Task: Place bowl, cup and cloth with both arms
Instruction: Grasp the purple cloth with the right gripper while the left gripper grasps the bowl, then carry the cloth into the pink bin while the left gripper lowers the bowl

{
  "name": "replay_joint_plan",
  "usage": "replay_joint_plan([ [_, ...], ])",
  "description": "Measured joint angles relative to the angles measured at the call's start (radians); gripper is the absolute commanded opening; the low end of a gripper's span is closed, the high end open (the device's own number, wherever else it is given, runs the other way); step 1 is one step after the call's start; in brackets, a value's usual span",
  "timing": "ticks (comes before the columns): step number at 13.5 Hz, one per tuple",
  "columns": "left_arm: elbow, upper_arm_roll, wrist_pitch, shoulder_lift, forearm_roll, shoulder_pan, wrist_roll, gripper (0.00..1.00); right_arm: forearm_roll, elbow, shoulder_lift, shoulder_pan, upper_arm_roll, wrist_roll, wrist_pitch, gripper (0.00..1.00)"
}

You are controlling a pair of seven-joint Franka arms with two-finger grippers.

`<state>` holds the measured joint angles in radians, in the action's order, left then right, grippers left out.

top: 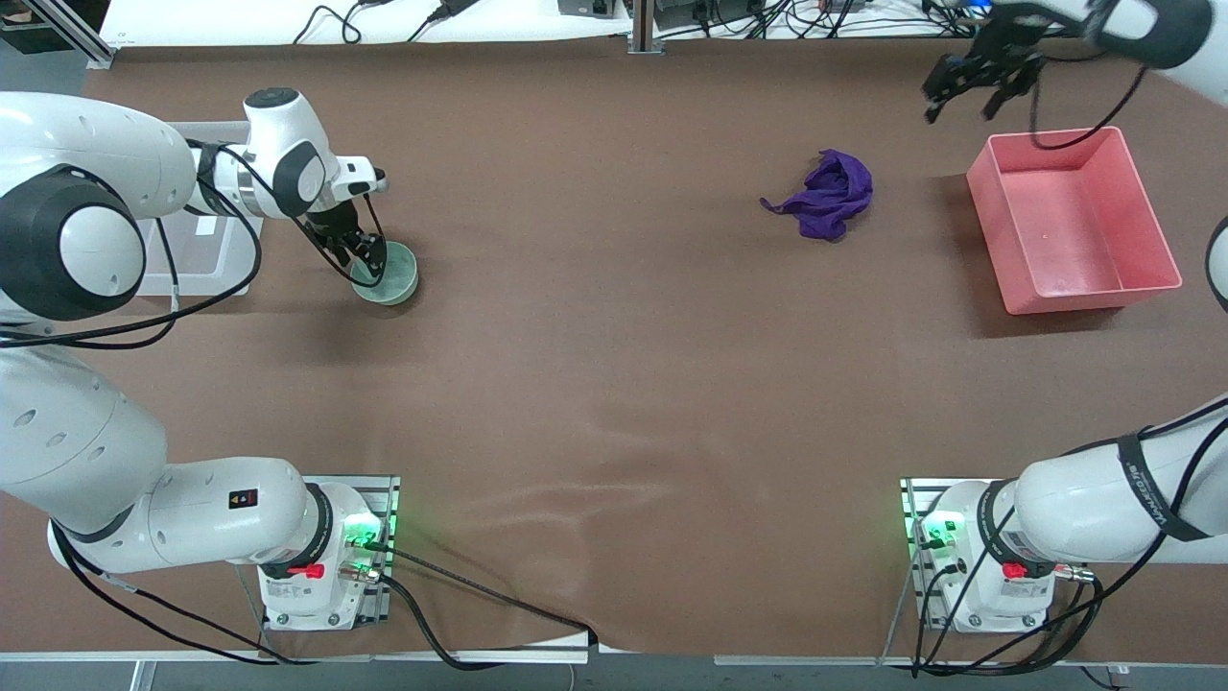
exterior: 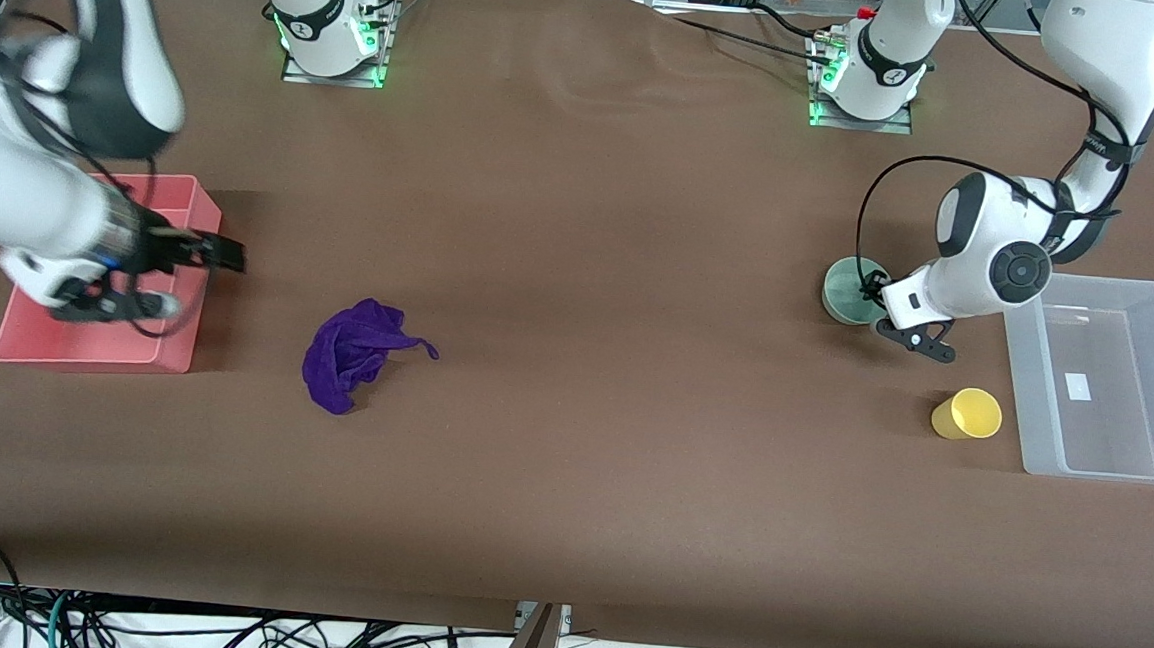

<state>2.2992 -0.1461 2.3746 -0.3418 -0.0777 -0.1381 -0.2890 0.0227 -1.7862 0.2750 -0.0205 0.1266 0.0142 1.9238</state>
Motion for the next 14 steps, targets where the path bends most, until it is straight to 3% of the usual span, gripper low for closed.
replay_joint_plan([
  [4, -0.005, -0.002, 0.012, -0.014, 0.0, 0.003, -0.016, 0.0, 0.0, -0.069, 0.15, 0.07, 0.015, -0.112, 0.274, 1.0],
  [9, -0.027, -0.004, -0.005, 0.023, 0.0, 0.008, -0.049, 0.0, 0.0, -0.07, 0.257, 0.09, 0.012, -0.129, 0.438, 1.0],
  [11, -0.078, -0.001, -0.108, 0.07, 0.0, 0.007, -0.07, 0.0, 0.0, -0.072, 0.283, 0.09, 0.011, -0.129, 0.478, 0.98],
  [12, -0.118, 0.0, -0.186, 0.097, 0.0, 0.005, -0.083, 0.0, 0.0, -0.077, 0.292, 0.092, 0.012, -0.129, 0.503, 0.87],
  [14, -0.225, 0.006, -0.345, 0.136, -0.001, -0.018, -0.142, 0.0, 0.0, -0.102, 0.306, 0.099, 0.013, -0.129, 0.568, 0.41],
])
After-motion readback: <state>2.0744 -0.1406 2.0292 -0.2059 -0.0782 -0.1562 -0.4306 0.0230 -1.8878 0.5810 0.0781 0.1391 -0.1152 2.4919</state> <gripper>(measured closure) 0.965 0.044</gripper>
